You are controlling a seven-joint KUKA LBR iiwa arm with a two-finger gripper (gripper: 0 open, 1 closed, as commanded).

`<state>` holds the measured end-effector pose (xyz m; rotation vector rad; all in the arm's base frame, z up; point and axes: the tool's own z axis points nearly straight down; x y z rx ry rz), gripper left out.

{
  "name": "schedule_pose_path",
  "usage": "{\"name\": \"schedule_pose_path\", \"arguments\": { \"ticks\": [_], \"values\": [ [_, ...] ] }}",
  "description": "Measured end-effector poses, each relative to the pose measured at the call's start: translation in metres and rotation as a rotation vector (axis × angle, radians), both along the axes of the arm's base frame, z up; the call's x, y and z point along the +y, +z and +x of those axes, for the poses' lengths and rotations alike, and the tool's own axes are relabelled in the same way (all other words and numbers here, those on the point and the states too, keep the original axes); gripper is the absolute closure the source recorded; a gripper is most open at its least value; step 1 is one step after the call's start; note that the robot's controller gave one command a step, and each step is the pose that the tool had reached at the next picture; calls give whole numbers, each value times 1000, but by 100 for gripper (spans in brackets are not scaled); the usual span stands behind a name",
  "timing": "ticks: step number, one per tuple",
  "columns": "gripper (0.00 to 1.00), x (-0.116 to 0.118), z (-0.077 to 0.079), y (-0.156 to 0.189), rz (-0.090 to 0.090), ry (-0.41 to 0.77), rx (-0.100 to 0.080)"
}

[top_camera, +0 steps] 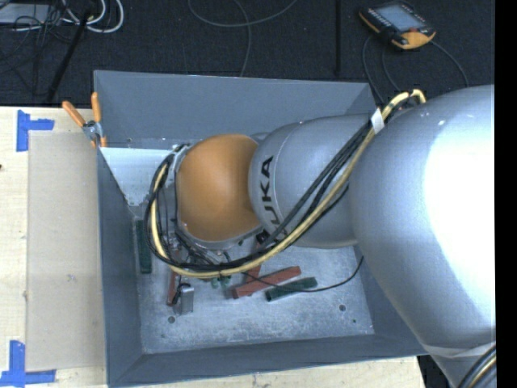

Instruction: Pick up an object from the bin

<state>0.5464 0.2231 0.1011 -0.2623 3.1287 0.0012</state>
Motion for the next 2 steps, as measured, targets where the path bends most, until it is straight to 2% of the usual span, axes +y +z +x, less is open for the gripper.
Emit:
{"name": "schedule_pose_path", "arguments": {
  "ticks": [1,2],
  "values": [
    [0,-10,31,-29,-1,276,2],
    [0,-14,42,-30,-1,588,1]
  ]
}}
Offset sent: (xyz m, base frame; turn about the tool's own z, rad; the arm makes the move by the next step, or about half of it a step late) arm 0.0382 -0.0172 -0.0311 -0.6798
